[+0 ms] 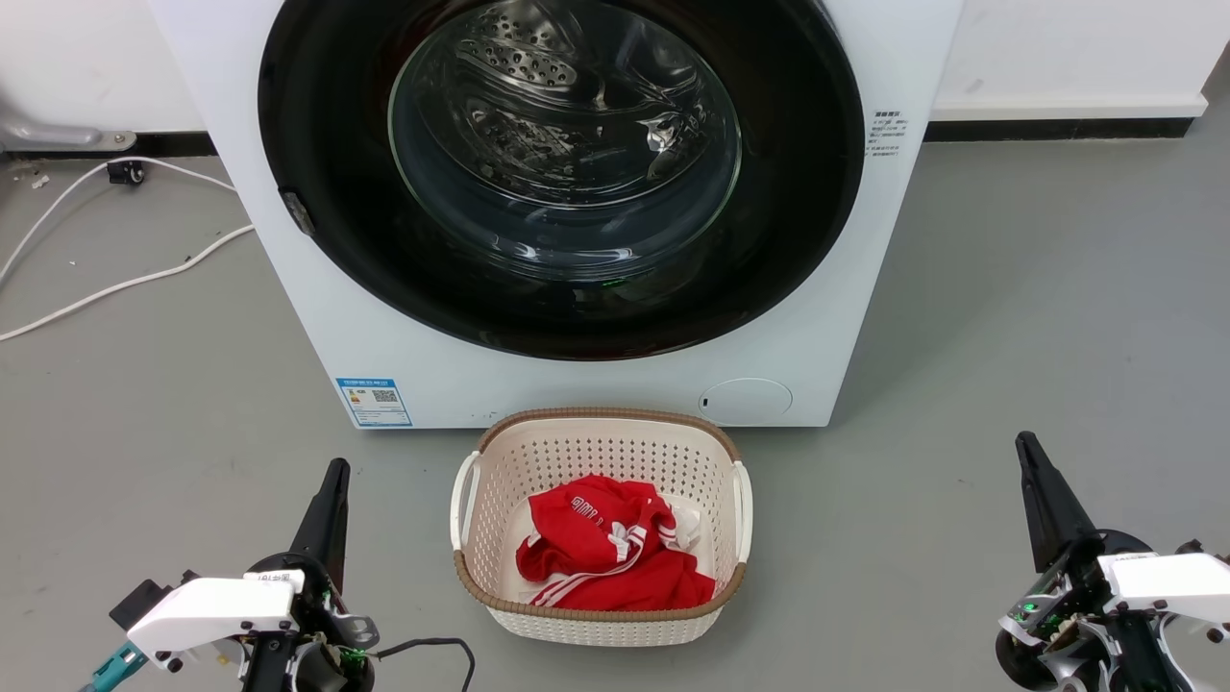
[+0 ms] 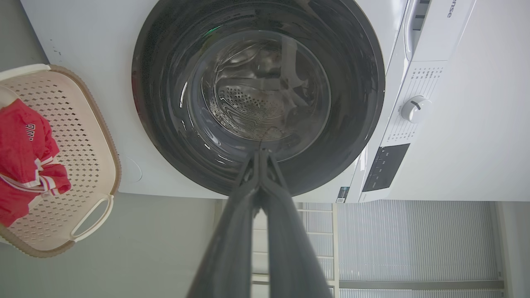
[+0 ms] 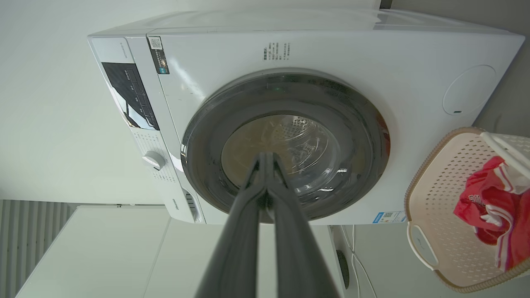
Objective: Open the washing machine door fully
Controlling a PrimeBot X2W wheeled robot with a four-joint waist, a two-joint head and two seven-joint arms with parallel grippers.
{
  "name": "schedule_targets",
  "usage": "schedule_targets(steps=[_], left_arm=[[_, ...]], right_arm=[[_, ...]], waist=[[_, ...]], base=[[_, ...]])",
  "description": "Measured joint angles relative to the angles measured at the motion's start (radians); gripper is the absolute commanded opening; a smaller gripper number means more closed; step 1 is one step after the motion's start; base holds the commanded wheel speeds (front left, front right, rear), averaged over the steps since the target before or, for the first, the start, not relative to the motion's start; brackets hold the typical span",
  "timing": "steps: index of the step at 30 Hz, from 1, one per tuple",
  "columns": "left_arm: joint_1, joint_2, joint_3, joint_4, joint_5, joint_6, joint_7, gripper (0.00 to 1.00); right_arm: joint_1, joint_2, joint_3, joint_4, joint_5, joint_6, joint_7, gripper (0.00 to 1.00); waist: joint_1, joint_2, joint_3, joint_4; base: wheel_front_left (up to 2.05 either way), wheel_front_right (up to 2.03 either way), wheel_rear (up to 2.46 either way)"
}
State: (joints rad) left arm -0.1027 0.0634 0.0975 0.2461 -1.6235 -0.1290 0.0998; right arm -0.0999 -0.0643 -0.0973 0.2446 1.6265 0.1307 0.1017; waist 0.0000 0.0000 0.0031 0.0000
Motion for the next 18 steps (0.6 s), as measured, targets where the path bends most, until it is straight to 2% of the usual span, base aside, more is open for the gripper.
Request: schedule_targets(steps=[8,9,18], left_arm=[[0.000,-0.001,0.002,0.000,0.001,0.000,0.002,0.00],[0.000,-0.002,0.002,0.000,0.001,0.000,0.002,1.00],[0.022,-0.008,-0.032,0.015,0.003,0.001,-0.030,1.00]], right_arm=[[0.000,0.001,-0.002,0.000,-0.001,0.000,0.000,0.00],[0.000,0.001,-0.002,0.000,-0.001,0.000,0.000,1.00],[0.029,0.006,0.016,0.002,-0.001,0.000,-0.032,1.00]], waist=[[0.0000,0.0000,0.000,0.000],[0.0000,0.0000,0.000,0.000],[0.0000,0.0000,-0.001,-0.003]], base=[[0.00,0.00,0.00],[0.00,0.00,0.00],[0.00,0.00,0.00]])
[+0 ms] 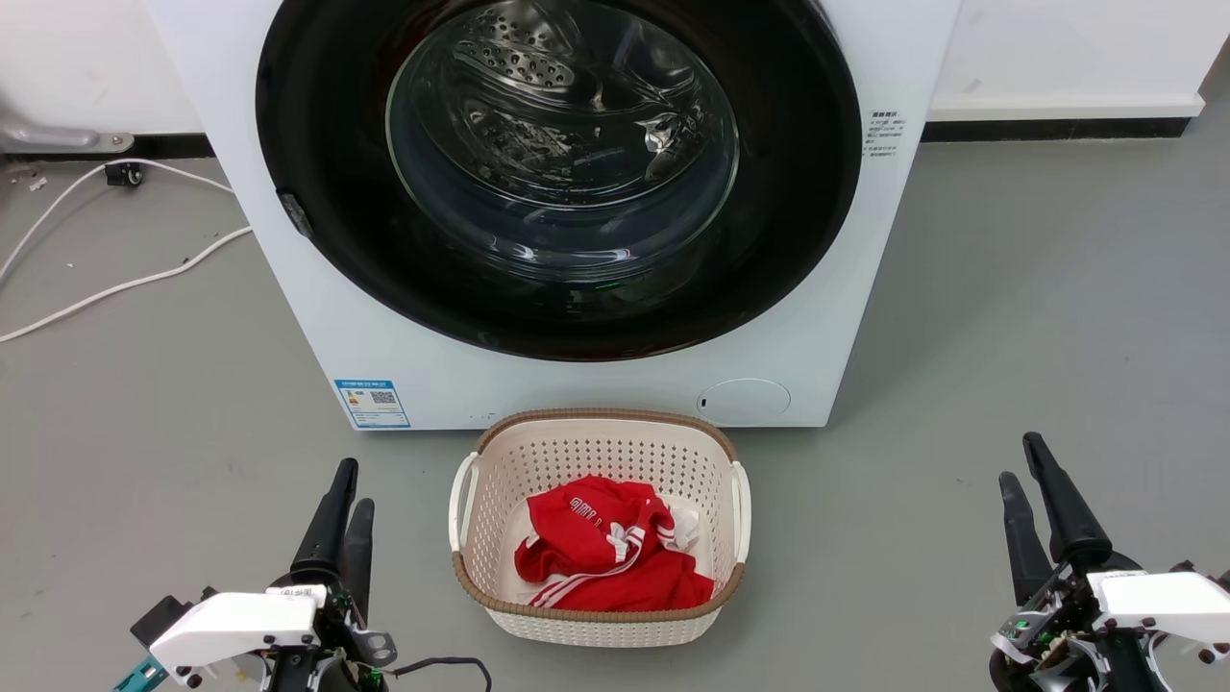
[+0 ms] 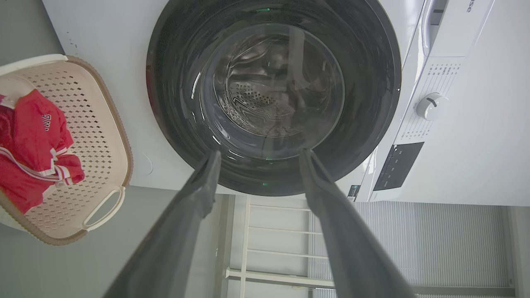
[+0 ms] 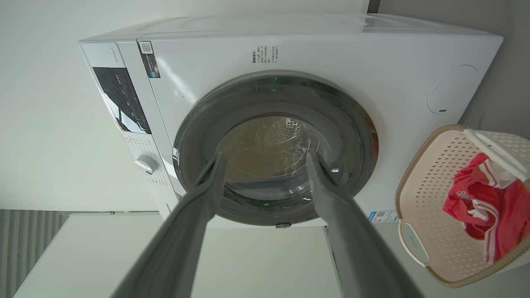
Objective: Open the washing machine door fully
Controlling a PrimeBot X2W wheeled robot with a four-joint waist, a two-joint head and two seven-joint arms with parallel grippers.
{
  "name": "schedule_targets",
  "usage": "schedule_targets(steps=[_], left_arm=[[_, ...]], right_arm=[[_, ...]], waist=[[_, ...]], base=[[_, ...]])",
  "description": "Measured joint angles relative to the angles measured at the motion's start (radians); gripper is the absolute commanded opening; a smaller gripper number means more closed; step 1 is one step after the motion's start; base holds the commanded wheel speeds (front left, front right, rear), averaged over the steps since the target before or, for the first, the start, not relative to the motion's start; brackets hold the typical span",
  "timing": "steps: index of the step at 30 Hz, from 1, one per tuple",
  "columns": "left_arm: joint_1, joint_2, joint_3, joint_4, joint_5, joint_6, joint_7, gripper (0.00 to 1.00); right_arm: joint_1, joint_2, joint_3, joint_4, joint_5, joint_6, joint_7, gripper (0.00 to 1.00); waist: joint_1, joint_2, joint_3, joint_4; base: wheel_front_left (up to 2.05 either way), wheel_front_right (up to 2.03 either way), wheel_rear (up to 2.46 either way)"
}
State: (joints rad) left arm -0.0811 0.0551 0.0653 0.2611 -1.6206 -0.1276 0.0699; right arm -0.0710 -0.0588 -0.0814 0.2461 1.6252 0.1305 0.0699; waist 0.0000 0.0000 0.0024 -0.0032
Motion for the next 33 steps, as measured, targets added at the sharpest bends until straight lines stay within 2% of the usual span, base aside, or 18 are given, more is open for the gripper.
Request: schedule_targets(steps=[10,33], left_arm=[[0.000,-0.001,-0.011,-0.044,0.085,0.000,-0.046,1.00],[0.010,-0.002,-0.012,-0.164,0.530,0.000,-0.132,1.00]], right_arm=[[0.016,0.001,0.015,-0.042,-0.086,0.000,-0.045,1.00],[0.040,0.002,0.053,-0.147,-0.663,0.000,-0.132,1.00]], waist=[[0.0000,0.0000,-0.004,-0.006],[0.0000,0.0000,-0.007,-0.013]], base=[[0.00,0.00,0.00],[0.00,0.00,0.00]])
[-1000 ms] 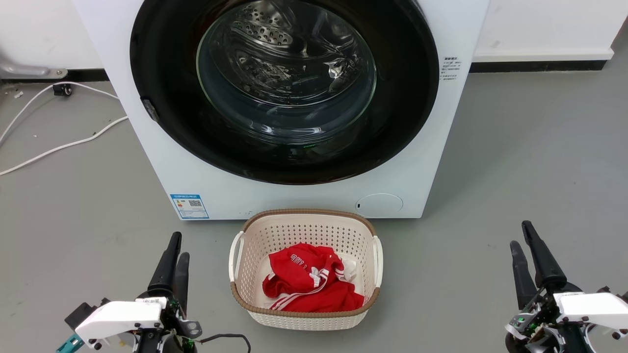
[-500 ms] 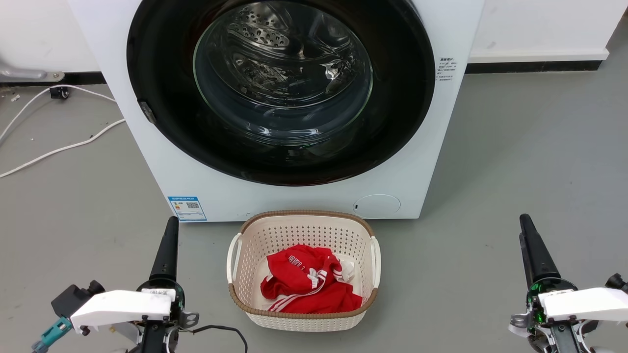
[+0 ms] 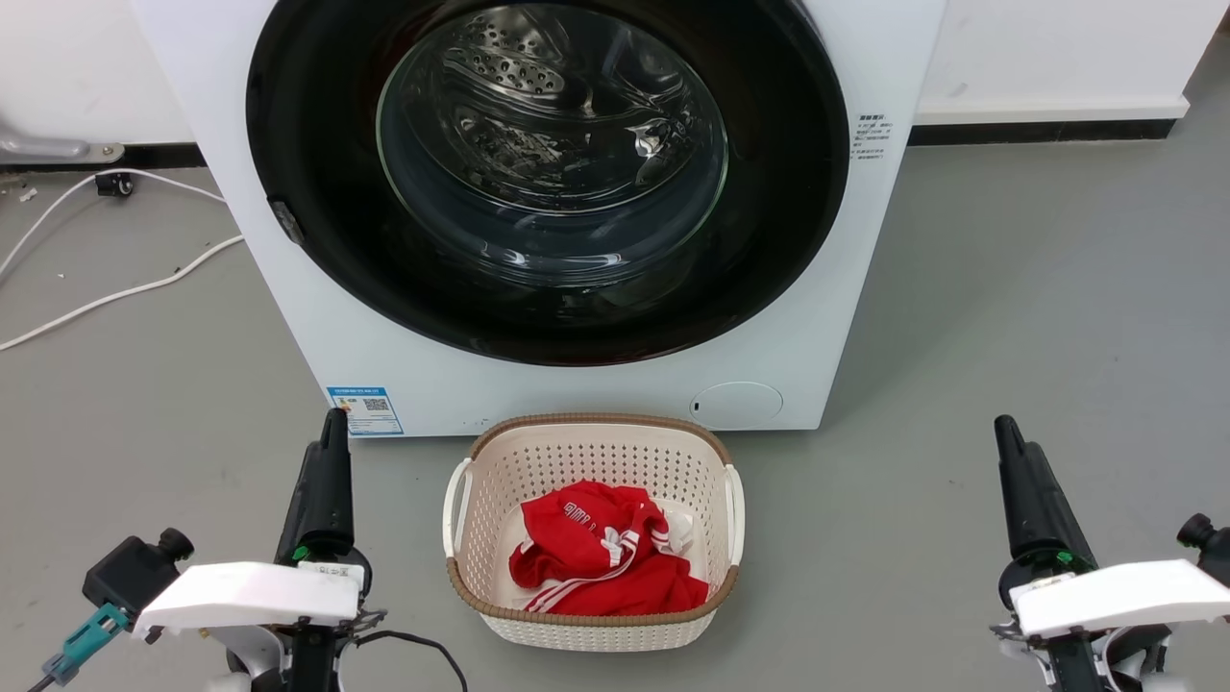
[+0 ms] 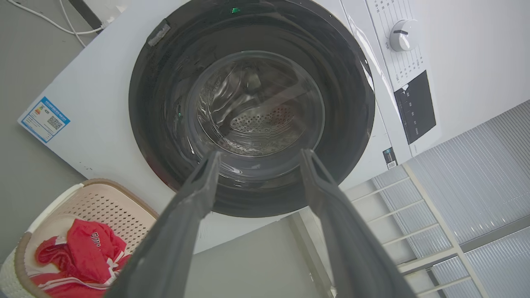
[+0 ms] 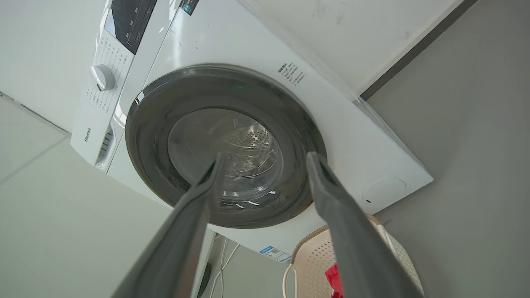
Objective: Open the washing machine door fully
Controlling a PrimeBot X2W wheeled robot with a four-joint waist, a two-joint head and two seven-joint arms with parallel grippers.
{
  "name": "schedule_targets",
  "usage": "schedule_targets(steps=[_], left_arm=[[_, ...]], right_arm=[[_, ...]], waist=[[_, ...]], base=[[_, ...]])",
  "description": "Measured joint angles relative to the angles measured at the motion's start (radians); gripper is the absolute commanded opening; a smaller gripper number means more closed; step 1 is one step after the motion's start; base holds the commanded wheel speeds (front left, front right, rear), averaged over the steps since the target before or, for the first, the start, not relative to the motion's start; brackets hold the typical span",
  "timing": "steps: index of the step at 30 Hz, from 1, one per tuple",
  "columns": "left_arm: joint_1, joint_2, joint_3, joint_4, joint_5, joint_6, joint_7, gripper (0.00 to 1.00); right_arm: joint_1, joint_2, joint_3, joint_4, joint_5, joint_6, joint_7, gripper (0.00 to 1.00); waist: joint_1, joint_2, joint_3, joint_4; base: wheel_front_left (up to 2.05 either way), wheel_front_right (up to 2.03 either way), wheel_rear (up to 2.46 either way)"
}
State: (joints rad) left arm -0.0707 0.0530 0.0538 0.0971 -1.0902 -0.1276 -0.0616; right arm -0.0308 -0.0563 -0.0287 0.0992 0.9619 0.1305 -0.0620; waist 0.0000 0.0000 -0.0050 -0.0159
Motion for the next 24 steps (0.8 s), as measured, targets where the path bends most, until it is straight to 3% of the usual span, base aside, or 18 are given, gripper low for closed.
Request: schedule_targets(steps=[24], left_arm=[[0.011,-0.001,-0.050,-0.040,0.357,0.033,-0.071,1.00]], right_arm=[[0.020,0.001,0.025,-0.026,-0.402,0.000,-0.061,1.00]], waist=[[0.0000,0.0000,-0.008,-0.001]], base=[[0.00,0.00,0.00]])
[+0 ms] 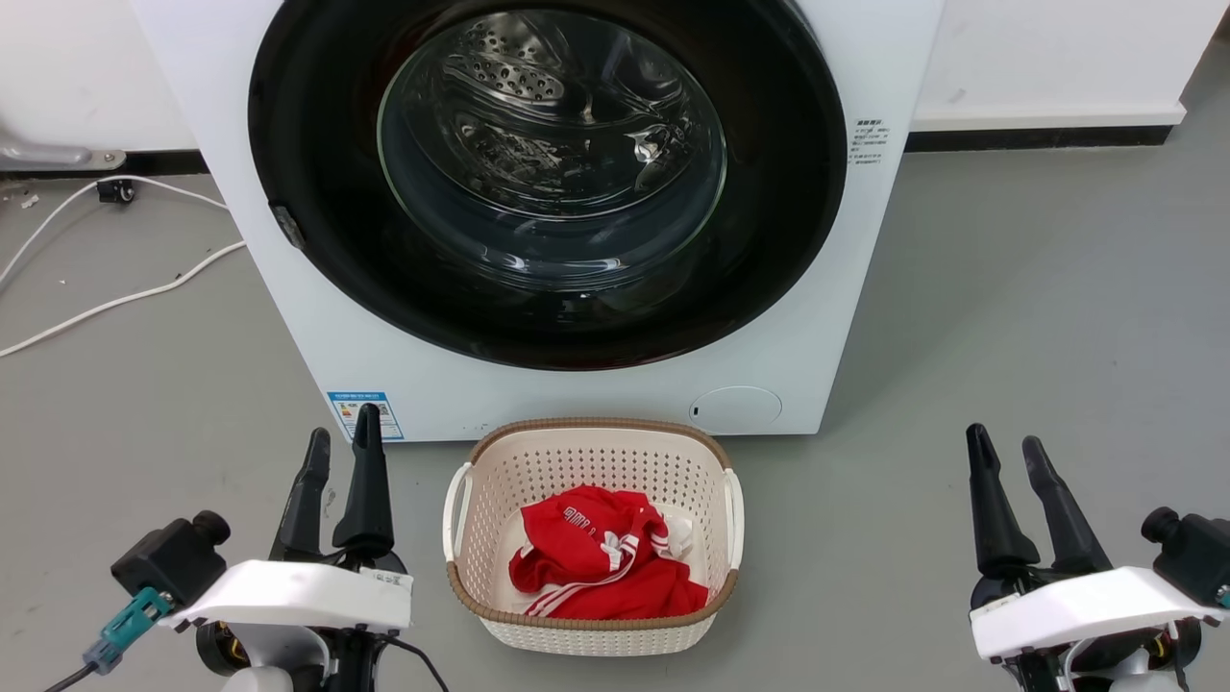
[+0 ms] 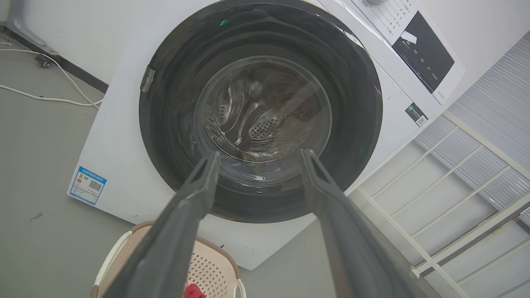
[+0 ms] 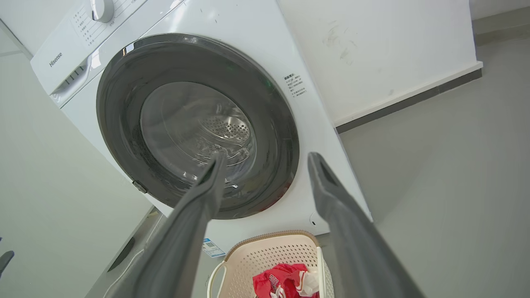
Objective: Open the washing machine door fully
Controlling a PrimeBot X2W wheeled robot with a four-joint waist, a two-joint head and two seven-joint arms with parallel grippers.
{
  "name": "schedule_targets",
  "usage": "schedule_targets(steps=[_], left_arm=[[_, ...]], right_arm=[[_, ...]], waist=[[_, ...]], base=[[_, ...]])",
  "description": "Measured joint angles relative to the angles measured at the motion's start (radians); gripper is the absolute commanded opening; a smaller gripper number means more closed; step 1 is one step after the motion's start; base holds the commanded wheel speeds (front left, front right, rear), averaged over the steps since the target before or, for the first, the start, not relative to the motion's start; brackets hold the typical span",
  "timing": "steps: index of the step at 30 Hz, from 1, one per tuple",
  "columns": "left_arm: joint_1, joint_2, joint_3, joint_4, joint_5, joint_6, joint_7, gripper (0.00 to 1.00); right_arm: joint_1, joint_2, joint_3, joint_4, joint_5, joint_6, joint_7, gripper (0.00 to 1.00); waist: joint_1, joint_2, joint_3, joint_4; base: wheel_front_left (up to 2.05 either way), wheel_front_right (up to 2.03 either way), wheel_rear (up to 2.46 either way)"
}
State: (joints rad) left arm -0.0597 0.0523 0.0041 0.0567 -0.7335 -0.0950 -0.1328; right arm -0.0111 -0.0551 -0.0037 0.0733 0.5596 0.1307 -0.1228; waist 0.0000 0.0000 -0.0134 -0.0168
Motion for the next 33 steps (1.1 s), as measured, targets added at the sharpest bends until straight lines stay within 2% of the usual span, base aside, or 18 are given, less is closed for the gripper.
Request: schedule_targets(steps=[33], left_arm=[[0.014,-0.001,-0.058,0.015,0.425,0.063,-0.075,1.00]], right_arm=[[0.023,0.002,0.008,-0.034,-0.345,0.000,0.000,1.00]], waist=[[0.0000,0.0000,-0.003,-0.006]], base=[[0.00,0.00,0.00]])
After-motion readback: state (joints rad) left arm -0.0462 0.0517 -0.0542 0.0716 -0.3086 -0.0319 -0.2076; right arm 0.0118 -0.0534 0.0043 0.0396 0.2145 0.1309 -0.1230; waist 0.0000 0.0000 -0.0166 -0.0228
